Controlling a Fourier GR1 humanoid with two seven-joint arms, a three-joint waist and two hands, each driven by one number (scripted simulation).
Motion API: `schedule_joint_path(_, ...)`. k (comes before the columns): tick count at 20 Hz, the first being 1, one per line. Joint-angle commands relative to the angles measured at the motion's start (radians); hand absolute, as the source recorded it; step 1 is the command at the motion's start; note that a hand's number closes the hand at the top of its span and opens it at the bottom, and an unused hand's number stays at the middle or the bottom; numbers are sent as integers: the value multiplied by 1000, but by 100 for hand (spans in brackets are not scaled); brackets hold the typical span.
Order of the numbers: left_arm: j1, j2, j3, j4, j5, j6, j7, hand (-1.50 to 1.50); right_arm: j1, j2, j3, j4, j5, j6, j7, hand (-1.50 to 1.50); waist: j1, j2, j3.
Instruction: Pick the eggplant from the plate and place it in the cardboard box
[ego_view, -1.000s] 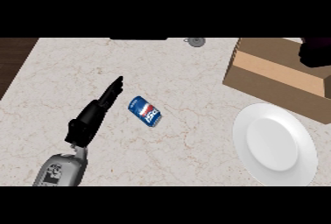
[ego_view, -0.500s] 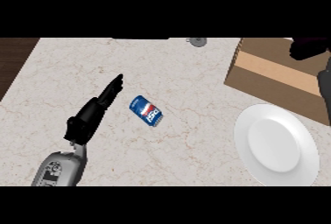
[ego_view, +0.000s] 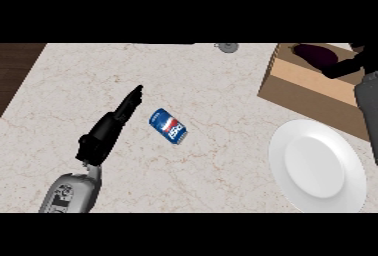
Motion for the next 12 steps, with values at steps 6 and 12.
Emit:
schedule_joint_path(6, -20, -19, -5, 15, -25, 17, 1, 0, -38, 10, -171, 177, -183, -162, -274, -150, 7, 4, 1)
schedule_joint_path(12, 14, 7, 16, 5, 3, -15, -8, 0, -38, -44, -365, 76, -418, -160, -410, -150, -12, -6, 2)
